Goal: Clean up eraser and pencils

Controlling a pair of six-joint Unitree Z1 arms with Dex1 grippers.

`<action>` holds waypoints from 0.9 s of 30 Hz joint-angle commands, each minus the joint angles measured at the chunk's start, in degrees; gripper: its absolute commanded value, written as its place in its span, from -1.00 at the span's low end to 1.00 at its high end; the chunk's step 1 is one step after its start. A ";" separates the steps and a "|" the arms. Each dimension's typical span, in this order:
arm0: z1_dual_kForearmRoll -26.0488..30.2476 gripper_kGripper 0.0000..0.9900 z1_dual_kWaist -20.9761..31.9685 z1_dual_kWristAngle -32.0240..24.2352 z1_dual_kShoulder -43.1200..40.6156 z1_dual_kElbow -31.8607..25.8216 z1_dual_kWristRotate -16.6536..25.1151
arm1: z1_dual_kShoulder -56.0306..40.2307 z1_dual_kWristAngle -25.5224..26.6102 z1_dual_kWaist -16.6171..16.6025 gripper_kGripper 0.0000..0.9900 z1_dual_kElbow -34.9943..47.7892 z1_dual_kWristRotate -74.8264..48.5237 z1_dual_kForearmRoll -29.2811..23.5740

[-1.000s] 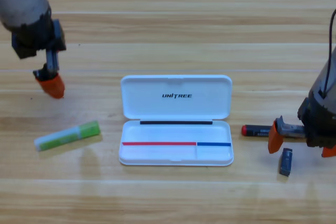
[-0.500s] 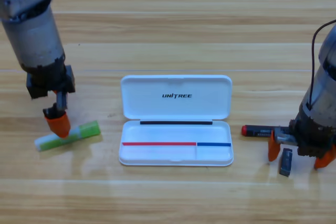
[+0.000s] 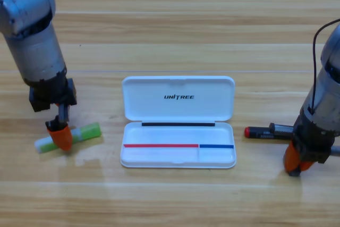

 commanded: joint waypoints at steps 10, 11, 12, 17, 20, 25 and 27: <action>-7.55 0.96 1.53 -1.51 2.35 7.00 0.50 | -6.64 -6.93 6.98 -1.00 -7.76 -61.84 15.39; -7.99 0.93 1.53 -1.51 2.35 7.35 0.59 | -6.91 -6.14 7.95 -1.00 -8.37 -65.44 16.18; -8.34 0.92 1.53 -1.51 2.35 7.61 0.59 | -7.00 -5.26 8.74 -1.00 -8.64 -68.78 16.27; -9.75 0.68 1.53 -1.51 2.79 8.93 0.67 | -2.87 -2.62 11.38 -1.00 -14.70 -79.68 16.27; -9.66 0.43 1.53 -1.51 3.31 9.02 0.94 | 1.27 -0.34 12.35 -1.00 -19.27 -82.58 16.44; -9.57 -0.16 1.53 -0.90 3.49 9.54 1.82 | 7.77 0.28 12.52 -1.00 -25.86 -86.63 17.41; -9.31 -0.70 1.53 -0.81 3.49 9.46 2.52 | 9.79 -0.07 12.52 -1.00 -27.97 -87.24 18.20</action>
